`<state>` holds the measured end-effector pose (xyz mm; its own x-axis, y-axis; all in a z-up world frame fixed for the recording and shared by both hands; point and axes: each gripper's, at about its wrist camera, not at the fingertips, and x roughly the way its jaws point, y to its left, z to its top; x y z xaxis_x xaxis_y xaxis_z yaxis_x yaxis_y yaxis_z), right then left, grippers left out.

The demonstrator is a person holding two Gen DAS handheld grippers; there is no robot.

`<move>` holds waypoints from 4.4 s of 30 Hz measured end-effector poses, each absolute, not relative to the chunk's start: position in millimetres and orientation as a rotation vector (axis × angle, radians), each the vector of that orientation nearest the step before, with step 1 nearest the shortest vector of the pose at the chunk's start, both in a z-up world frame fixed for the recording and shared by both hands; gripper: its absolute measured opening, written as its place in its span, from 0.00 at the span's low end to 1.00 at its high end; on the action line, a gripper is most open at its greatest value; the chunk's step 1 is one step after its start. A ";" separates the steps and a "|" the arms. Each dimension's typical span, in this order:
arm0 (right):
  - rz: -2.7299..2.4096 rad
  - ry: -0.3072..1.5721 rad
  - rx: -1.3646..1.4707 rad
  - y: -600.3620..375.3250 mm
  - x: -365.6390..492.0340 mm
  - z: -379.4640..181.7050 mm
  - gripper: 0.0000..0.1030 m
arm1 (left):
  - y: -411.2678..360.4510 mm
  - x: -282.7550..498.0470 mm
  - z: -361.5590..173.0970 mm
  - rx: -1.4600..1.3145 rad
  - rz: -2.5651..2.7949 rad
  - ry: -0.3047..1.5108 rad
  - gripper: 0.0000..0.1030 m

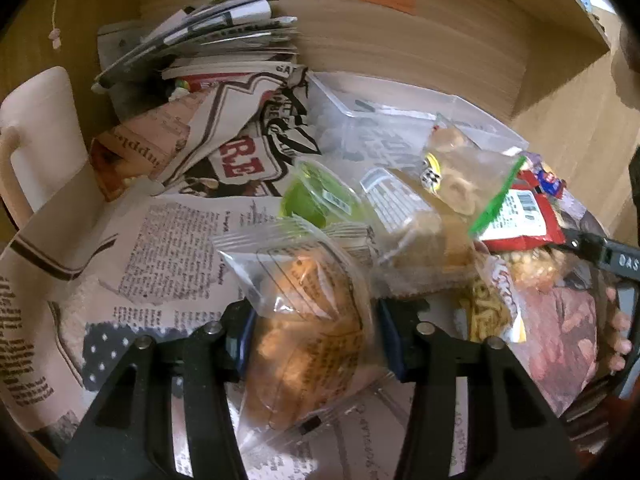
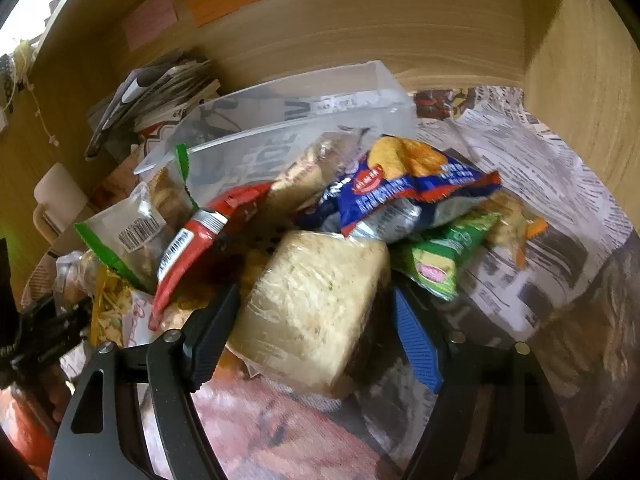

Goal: Organize snacks
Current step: 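Grasp the bagged orange pastry with the left tool while the right tool grasps the wrapped bread slice, then carry the pastry with the left tool into the clear box while the right tool drops the bread slice there, then grasp the green jelly cup with the left tool while the right tool grasps the blue chip bag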

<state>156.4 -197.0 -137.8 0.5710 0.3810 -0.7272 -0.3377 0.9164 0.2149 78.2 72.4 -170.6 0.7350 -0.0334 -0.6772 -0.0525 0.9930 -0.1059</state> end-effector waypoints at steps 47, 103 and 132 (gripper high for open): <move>0.478 0.504 -0.005 -191.5 144.0 -36.3 0.51 | 37.3 113.4 -36.1 -0.068 -0.035 0.428 0.48; 0.466 0.646 -0.112 -150.5 256.6 -48.7 0.64 | 26.3 247.5 -56.9 -0.070 -0.101 0.739 0.59; 0.307 0.690 -0.046 -241.7 173.6 -69.9 0.78 | 85.7 139.6 -132.5 -0.109 0.039 0.826 0.68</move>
<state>173.6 -241.7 -70.0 0.7284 0.2632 -0.6326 -0.2936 0.9541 0.0590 139.6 85.7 -132.5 0.6774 -0.0076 -0.7355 -0.0774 0.9937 -0.0815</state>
